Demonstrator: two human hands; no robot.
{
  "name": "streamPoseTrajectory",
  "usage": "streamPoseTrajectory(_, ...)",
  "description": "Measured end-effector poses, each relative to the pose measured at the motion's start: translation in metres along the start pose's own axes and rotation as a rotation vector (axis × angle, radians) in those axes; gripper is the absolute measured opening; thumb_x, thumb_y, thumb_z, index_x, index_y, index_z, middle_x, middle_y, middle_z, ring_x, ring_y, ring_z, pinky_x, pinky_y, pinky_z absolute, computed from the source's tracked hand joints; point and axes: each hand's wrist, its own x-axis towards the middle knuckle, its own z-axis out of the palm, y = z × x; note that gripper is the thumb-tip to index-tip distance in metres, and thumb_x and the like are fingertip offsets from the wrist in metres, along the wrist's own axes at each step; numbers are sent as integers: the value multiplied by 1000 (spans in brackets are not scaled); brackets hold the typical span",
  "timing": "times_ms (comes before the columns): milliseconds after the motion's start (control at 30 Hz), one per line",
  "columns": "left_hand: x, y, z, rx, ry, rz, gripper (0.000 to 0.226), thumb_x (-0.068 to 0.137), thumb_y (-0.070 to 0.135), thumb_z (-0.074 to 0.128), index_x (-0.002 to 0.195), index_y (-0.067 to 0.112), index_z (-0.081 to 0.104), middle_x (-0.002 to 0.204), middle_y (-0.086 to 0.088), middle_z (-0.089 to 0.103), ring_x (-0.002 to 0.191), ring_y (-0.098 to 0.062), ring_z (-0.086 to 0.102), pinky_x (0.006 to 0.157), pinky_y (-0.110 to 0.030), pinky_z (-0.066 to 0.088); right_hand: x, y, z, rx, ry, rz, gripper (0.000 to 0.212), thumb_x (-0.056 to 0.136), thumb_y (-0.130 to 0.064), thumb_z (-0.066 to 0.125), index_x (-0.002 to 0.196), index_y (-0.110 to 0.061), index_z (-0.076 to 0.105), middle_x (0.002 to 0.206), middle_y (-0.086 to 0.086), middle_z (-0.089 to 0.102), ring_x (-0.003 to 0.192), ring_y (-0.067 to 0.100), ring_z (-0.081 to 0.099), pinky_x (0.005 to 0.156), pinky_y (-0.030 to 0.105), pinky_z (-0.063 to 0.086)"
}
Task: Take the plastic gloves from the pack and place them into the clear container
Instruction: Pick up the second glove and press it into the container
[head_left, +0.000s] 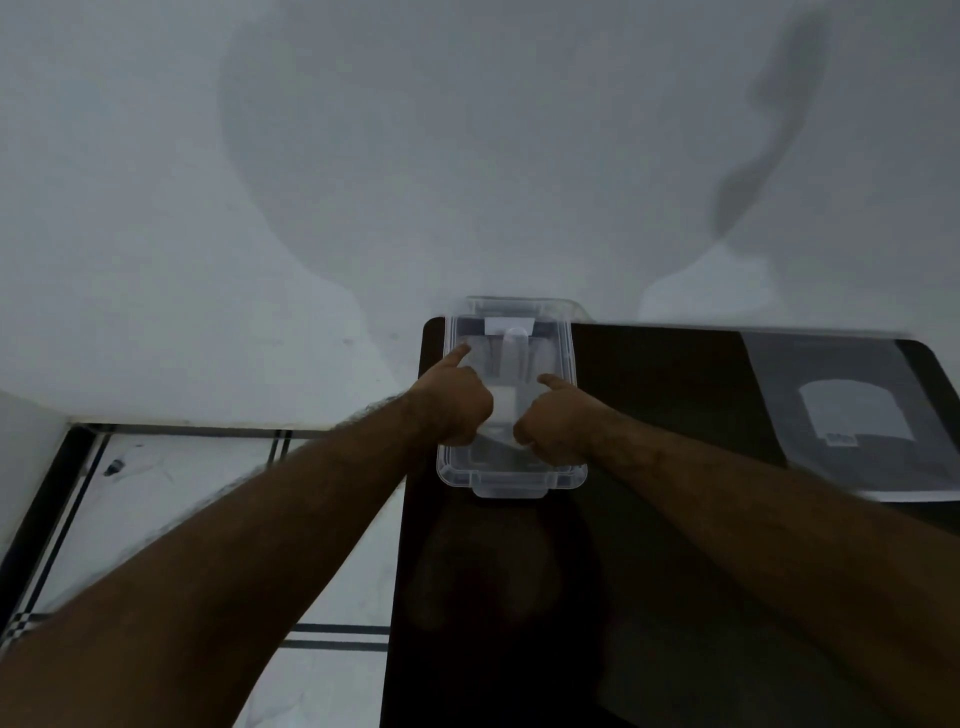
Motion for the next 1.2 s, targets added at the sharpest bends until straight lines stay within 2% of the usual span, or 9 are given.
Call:
streamPoseTrajectory(233, -7, 1, 2, -31, -100, 13, 32, 95, 42, 71, 121, 23, 75, 122, -2, 74, 135, -25, 57, 127, -64, -8, -1, -6, -17, 18, -231, -16, 44, 102, -39, 62, 146, -34, 61, 150, -1, 61, 150, 27, 46, 129, 63, -2)
streamPoseTrajectory(333, -8, -1, 3, -56, -164, 25, 34, 97, 48, 67, 122, 26, 75, 126, 0, 72, 142, -26, 51, 124, -66, -15, -1, -4, -24, 60, -272, -7, 45, 103, -38, 61, 148, -32, 60, 153, -1, 59, 152, 26, 42, 129, 64, -1)
streamPoseTrajectory(500, -11, 1, -2, -91, -217, 43, 41, 104, 49, 54, 129, 25, 74, 138, 2, 69, 152, -23, 39, 121, -66, -20, 3, -4, -24, 61, -195, 22, 37, 103, -34, 63, 138, -25, 65, 146, 4, 63, 146, 27, 49, 130, 61, 7)
streamPoseTrajectory(633, -11, 4, -4, -107, -234, 63, 42, 105, 50, 51, 131, 25, 73, 144, 1, 66, 157, -23, 33, 120, -67, -21, 9, -8, -14, 68, -112, 42, 36, 100, -35, 68, 135, -26, 67, 141, 3, 66, 139, 28, 55, 130, 62, 16)
streamPoseTrajectory(767, -10, 6, -6, -77, -249, 87, 42, 105, 48, 51, 131, 24, 73, 143, 0, 67, 156, -23, 35, 120, -68, -21, 10, -11, -6, 57, -107, 47, 35, 100, -38, 69, 133, -27, 68, 136, 3, 66, 136, 29, 57, 129, 67, 15)
streamPoseTrajectory(933, -9, -1, -7, -35, -130, 56, 34, 104, 40, 51, 121, 26, 77, 123, 2, 75, 142, -24, 50, 123, -68, -14, 4, -8, -9, -20, -26, 21, 40, 100, -33, 68, 139, -25, 66, 140, 8, 63, 134, 35, 57, 127, 67, 21)
streamPoseTrajectory(1200, -9, 5, 3, 32, -122, 0, 33, 104, 42, 55, 121, 24, 77, 119, 1, 76, 136, -25, 55, 119, -67, -20, 7, -5, -4, 20, -18, 2, 50, 97, -29, 73, 146, -28, 59, 142, 9, 61, 131, 35, 60, 126, 69, 20)
